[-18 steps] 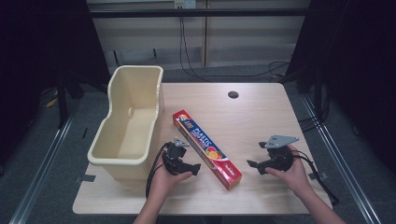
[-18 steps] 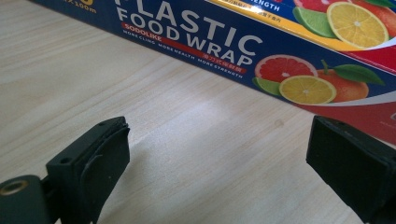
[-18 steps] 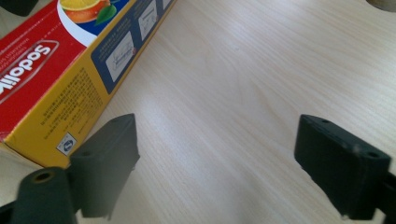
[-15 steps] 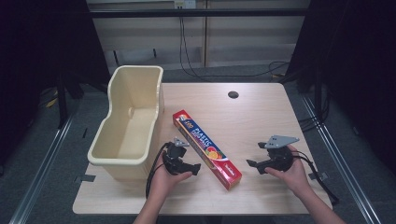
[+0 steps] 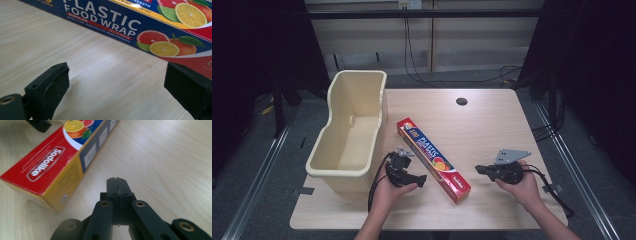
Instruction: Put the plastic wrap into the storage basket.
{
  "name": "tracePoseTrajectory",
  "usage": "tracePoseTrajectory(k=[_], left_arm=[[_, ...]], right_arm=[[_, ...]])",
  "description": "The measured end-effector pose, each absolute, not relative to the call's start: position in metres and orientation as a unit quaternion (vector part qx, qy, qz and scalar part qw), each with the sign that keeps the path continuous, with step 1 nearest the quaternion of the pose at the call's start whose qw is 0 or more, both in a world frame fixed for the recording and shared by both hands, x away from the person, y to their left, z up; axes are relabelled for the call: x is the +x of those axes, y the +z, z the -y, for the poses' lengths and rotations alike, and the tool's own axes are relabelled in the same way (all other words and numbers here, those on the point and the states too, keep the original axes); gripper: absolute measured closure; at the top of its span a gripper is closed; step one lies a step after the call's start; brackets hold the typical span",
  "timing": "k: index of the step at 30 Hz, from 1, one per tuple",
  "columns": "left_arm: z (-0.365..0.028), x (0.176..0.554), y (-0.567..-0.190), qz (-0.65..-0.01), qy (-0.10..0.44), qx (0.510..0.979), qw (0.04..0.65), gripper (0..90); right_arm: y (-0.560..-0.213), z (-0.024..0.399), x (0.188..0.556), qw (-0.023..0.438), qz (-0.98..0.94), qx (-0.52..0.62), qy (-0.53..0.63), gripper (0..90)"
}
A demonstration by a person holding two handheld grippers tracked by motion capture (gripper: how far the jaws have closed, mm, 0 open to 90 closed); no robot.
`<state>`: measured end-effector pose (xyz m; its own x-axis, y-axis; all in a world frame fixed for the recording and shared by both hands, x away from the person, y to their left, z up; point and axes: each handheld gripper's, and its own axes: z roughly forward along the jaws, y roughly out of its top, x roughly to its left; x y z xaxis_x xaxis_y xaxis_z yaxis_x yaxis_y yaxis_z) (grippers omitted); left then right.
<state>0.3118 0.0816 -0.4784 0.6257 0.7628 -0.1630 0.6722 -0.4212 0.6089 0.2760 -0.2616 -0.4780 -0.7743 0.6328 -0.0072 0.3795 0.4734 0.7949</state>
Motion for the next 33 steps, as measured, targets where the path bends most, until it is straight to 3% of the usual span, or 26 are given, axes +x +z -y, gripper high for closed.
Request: tracePoseTrajectory(k=[29,31,33], left_arm=[[-0.077,0.314,-0.468,-0.468,0.051,0.822,0.32,3.5],[-0.075,0.315,-0.466,-0.47,0.053,0.82,0.322,3.2],[-0.073,0.316,-0.465,-0.471,0.056,0.819,0.323,1.9]], right_arm=[[-0.493,0.219,0.261,0.079,-0.859,0.245,0.442,90.0],[-0.492,0.22,0.262,0.082,-0.859,0.246,0.442,85.5],[-0.491,0.221,0.263,0.098,-0.851,0.269,0.44,72.7]])
